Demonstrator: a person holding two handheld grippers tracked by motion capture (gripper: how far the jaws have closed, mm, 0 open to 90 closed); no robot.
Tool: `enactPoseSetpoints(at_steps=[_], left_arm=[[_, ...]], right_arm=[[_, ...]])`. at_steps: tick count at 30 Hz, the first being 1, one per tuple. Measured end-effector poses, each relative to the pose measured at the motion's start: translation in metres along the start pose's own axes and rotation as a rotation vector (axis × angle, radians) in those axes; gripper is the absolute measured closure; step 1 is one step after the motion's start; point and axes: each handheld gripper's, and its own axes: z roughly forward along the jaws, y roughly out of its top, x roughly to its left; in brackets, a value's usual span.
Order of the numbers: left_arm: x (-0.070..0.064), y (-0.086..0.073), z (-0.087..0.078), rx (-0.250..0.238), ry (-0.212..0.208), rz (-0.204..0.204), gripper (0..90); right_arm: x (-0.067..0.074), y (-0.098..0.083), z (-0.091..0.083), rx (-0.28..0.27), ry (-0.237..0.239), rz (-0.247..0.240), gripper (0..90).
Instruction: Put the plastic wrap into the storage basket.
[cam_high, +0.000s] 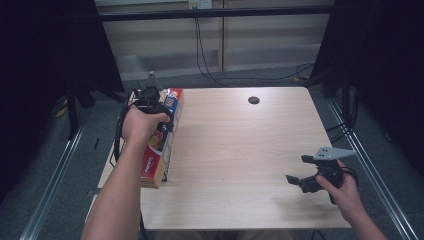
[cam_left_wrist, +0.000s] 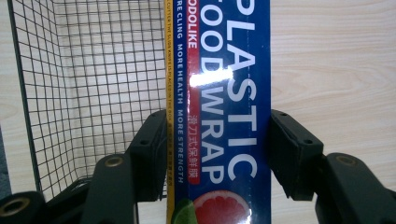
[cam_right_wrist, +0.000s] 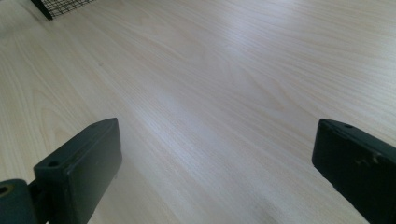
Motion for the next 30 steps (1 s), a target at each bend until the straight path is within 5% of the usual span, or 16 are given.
enactPoseSetpoints(at_steps=[30], left_arm=[[0.025,-0.002,-0.004,-0.003,0.031,-0.056,44.1]], right_arm=[[0.0,0.0,0.0,0.002,0.001,-0.003,1.2]])
